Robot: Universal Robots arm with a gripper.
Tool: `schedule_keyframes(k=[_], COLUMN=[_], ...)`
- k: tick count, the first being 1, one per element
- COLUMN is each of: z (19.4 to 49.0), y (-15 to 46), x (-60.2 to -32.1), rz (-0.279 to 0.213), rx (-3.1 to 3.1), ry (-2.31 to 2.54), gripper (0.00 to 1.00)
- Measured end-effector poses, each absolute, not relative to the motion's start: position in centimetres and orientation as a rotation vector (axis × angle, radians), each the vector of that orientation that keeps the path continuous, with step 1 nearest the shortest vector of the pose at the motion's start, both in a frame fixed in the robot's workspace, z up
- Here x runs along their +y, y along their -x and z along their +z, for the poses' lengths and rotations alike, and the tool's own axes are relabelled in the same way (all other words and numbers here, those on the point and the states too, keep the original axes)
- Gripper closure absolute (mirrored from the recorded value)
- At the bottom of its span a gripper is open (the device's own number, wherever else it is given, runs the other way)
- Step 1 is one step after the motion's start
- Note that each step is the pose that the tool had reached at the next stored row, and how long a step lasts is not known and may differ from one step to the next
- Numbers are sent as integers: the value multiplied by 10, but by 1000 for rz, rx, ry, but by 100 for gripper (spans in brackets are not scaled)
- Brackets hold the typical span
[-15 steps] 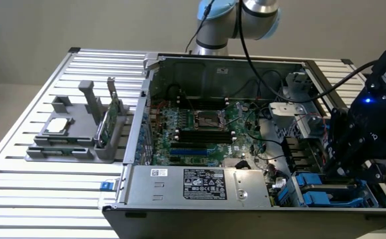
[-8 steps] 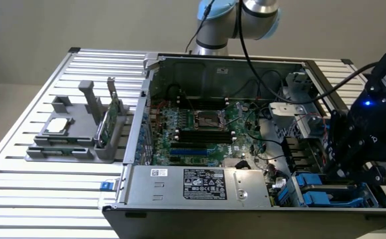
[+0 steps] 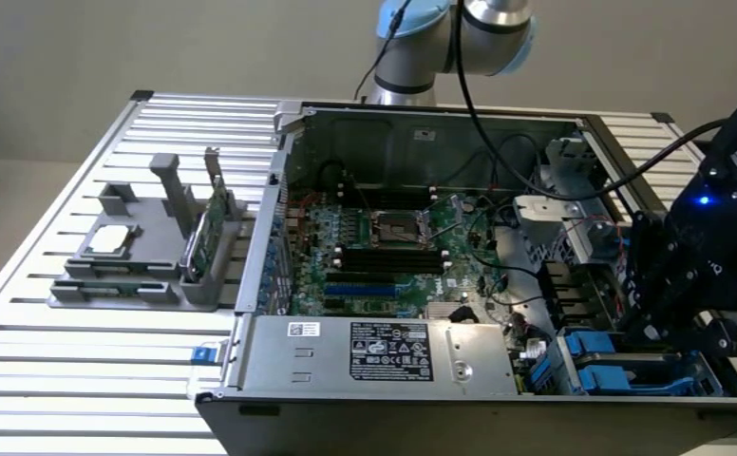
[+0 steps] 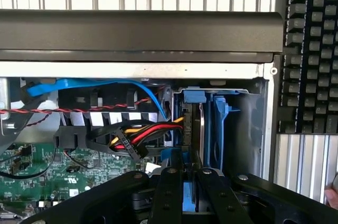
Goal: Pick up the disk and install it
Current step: 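Insert the first disk wire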
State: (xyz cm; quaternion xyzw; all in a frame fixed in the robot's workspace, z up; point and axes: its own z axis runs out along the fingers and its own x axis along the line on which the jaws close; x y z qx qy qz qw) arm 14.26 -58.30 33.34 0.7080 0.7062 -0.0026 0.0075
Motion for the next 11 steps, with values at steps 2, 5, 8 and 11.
schedule_keyframes(k=[2, 5, 8, 11], z=[333, 333, 339, 350], y=[-143, -143, -143, -141], x=[-584, -585, -585, -585], rz=[-4, 3, 3, 3], rx=[2212, 2215, 2216, 2216], ry=[-2214, -2216, -2216, -2216], gripper=[84, 82, 75, 75])
